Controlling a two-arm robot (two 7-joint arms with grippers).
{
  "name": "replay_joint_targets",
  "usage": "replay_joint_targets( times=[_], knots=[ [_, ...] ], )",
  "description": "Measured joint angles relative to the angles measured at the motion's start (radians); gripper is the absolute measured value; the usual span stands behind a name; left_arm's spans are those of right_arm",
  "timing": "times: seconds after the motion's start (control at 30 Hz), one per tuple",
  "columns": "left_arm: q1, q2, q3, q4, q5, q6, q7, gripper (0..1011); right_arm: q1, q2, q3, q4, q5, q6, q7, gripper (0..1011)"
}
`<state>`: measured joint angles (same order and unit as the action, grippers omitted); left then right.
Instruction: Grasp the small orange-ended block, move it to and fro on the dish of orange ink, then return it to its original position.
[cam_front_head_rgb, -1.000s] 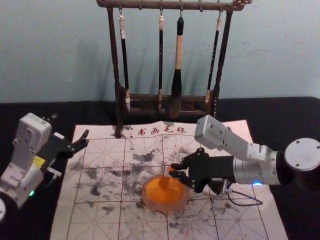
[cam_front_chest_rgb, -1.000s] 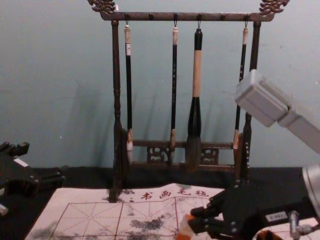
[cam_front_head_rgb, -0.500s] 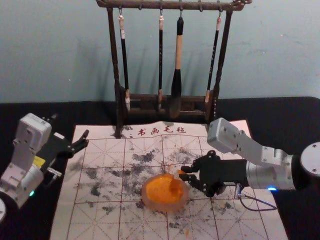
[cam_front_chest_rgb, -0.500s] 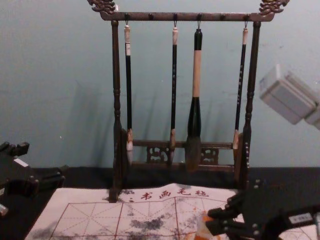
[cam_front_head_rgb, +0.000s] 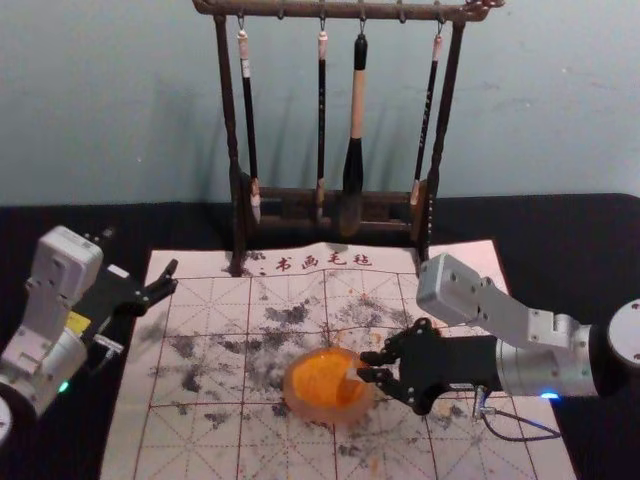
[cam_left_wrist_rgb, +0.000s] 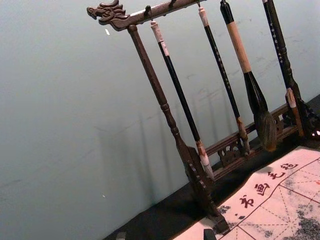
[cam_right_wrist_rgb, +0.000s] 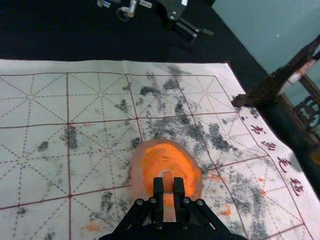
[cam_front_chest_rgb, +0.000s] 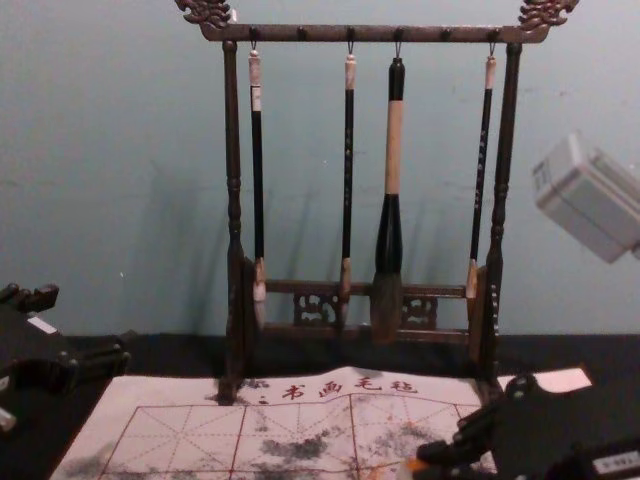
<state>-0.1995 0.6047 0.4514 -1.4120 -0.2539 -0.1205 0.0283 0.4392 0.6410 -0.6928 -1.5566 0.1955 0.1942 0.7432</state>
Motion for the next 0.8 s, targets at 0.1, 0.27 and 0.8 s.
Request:
replay_joint_targets(
  times=[0.1, 0.27, 0.8],
  knots=[
    [0.0, 0.0, 0.0, 0.0, 0.0, 0.0, 0.0, 1001, 0.0, -0.004, -0.004, 0.0, 0.0, -0.001, 0.001, 97],
    [0.0, 0.0, 0.0, 0.0, 0.0, 0.0, 0.0, 1001, 0.009, -0.016, -0.014, 0.008, -0.003, -0.003, 0.006, 97],
    [0.0, 0.0, 0.0, 0.0, 0.0, 0.0, 0.0, 1001, 0.062, -0.079, -0.044, 0.089, -0.033, -0.025, 0.003, 97]
  ],
)
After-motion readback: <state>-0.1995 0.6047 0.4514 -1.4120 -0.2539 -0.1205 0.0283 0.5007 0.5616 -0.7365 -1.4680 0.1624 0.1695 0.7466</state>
